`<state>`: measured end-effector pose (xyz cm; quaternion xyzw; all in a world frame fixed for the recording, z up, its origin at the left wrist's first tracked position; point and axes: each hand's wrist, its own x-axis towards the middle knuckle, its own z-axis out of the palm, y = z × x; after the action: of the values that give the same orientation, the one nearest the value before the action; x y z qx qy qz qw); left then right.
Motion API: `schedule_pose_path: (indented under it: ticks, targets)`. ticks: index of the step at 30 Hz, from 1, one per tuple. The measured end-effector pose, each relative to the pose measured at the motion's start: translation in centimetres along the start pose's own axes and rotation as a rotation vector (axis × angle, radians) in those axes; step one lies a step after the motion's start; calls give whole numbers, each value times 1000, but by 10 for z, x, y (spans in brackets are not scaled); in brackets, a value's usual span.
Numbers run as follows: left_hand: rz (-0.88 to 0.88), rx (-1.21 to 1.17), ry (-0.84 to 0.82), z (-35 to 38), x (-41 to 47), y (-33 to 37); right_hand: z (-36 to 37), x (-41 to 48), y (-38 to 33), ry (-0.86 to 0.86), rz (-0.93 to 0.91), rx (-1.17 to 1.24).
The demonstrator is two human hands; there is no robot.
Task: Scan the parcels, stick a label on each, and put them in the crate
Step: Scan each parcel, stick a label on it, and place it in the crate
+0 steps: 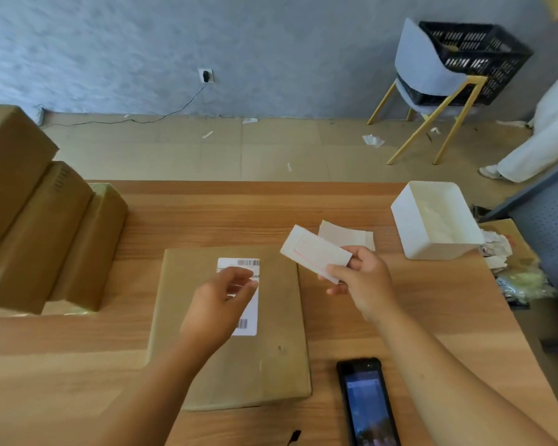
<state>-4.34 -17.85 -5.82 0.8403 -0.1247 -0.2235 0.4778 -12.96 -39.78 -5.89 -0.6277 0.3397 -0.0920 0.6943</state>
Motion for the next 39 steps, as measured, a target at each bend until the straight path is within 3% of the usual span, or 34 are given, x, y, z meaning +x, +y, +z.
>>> schedule_pose_path:
  ticks: [6,12,31,39]
  targets:
    - [-74,-238,-33,-26,-22,-12,46,-46,-3,-145,5,-47]
    - [-59,-327,-36,-50,-34,-23,75,-69,0,-189,21,-58]
    - [36,-509,-149,-95,-53,-32,109,-98,-8,-161,-11,-93]
    - [56,-558,-160,-94,-55,-32,117,-102,-4,-72,49,-149]
